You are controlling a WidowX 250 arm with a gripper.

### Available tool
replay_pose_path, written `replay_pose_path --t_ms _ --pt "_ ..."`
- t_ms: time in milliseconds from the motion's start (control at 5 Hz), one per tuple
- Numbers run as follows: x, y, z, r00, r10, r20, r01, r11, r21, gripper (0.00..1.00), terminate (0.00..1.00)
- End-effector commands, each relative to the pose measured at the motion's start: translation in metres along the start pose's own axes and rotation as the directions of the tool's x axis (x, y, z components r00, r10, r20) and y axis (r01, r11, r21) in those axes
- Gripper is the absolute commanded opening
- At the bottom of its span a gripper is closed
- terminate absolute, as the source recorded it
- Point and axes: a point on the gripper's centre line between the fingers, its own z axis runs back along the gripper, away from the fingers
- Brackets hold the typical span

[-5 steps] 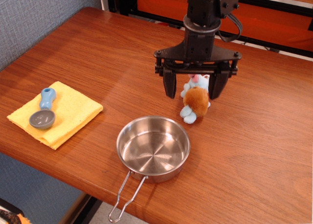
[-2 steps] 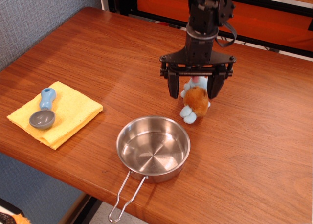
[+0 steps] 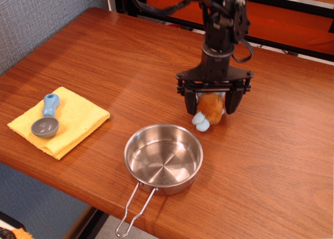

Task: Pick up stuffed animal and place to the right of silver pot.

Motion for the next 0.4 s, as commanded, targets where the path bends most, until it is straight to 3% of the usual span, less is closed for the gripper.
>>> replay_pose_path --t_ms 0,200 --pt "0.0078 -0.0069 0.0128 0.996 0.024 0.082 -0.023 1.000 -0.006 0.00 0.00" --pt "0.0097 -0.0081 0.0222 0.992 0.027 0.123 -0.029 0.999 0.019 0.00 0.00"
